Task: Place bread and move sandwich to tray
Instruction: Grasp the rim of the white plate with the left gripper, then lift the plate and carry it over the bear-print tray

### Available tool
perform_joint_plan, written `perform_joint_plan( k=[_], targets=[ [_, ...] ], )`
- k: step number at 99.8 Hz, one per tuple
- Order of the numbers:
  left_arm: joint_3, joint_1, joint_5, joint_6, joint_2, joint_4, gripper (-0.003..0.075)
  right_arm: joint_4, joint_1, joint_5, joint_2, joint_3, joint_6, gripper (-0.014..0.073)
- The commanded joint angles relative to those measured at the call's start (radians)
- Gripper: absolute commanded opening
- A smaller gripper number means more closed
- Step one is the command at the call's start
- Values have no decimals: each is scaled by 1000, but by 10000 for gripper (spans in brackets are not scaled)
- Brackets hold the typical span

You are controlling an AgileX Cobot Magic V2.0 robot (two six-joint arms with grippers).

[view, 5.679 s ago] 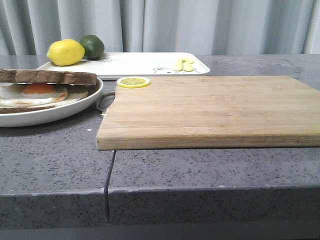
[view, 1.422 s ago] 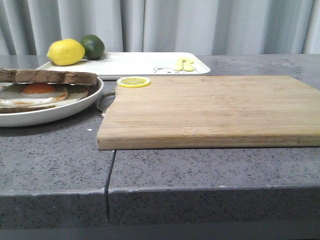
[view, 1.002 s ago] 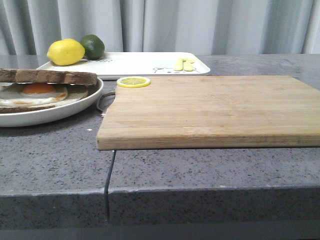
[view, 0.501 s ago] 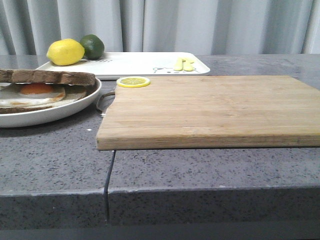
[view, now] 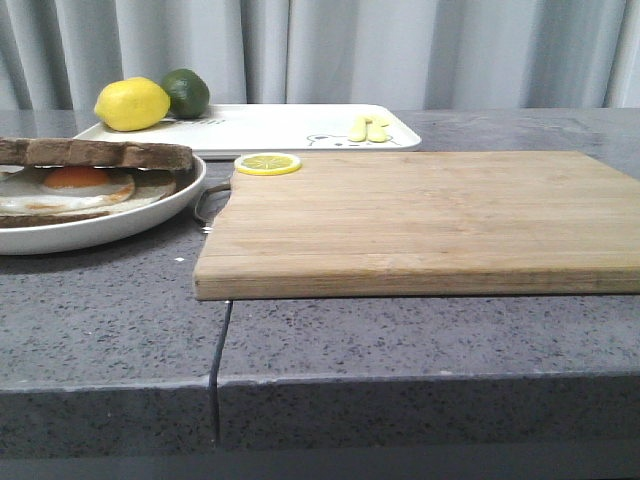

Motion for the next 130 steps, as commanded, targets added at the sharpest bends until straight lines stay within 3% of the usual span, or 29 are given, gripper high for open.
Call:
perform_joint_plan(
  k=[1,69,99,130],
  targets=[
    [-32,-1,21,-7,-36,-50,-19,-5,-8,-79,8,-23,-1,530],
    [-193,28,88,4,-118,-257,-19,-5,-8,-79,8,-23,-1,530],
    [-324,22,66,5,-4,-335,-19,-5,-8,-79,8,-23,-1,530],
    [-538,-66,68,5,182,-335,-19,-5,-8,-79,8,-23,-1,530]
  ],
)
